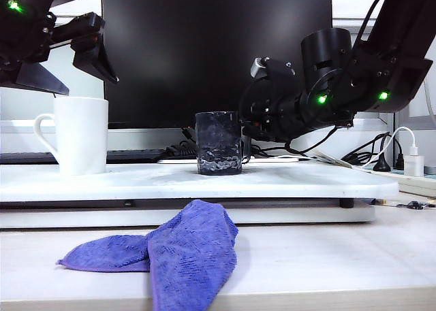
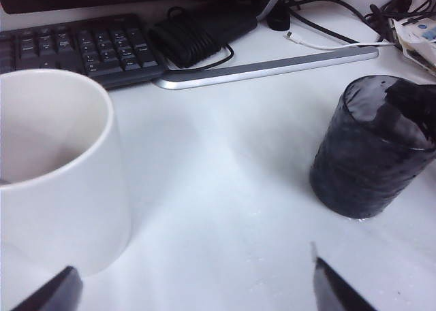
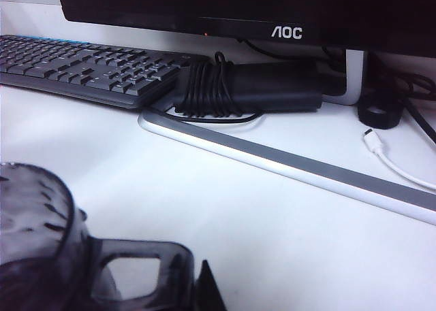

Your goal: Carefully pick up the black cup and pour some water from the black cup into the white cup.

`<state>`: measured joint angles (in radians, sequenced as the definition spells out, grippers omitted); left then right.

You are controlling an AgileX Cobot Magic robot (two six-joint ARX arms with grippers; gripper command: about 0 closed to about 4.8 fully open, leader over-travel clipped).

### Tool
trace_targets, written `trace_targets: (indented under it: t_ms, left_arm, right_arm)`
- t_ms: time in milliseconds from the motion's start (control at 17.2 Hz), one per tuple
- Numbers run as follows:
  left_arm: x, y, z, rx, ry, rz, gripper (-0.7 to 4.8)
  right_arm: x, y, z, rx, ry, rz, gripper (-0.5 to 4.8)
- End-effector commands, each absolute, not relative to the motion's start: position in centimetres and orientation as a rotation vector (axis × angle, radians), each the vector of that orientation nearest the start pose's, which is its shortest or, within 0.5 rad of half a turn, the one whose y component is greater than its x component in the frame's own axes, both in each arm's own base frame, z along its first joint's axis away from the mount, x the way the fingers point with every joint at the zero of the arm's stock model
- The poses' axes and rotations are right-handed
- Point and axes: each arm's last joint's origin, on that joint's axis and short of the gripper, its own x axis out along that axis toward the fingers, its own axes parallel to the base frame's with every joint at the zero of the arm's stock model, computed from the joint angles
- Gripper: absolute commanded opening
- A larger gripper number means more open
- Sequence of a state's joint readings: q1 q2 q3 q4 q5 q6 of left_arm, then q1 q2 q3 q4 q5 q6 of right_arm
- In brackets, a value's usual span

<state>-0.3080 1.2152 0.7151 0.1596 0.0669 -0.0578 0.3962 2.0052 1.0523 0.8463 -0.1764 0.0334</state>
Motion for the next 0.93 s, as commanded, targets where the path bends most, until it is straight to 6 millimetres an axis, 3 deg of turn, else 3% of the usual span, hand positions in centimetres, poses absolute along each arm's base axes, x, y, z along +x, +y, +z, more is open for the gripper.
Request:
trace_targets:
  t_ms: [58,232,696,928]
  left_arm:
    - [25.0,-8.2,26.0,-0.020,0.323,-0.360,4.79]
    - [24.9,-8.1,26.5,-0.024,0.288,-0.360,4.79]
    - [23.8,-7.7,28.4,0.020,0.182,-0.367,4.79]
    - [21.9,-5.9,31.1,0.044,0.055,-0.210,4.79]
  right_arm:
    - [38.2,16.5,17.9,0.018,0.084,0.573,-0.05]
    - [37.7,16.3,20.2,0.028,0.026,0.574,-0.05]
    - [37.7,16.9,29.0,0.090,-0.053,0.688,-0.05]
    - [38.1,18.7,35.3,0.137,-0.112,0.760,-0.05]
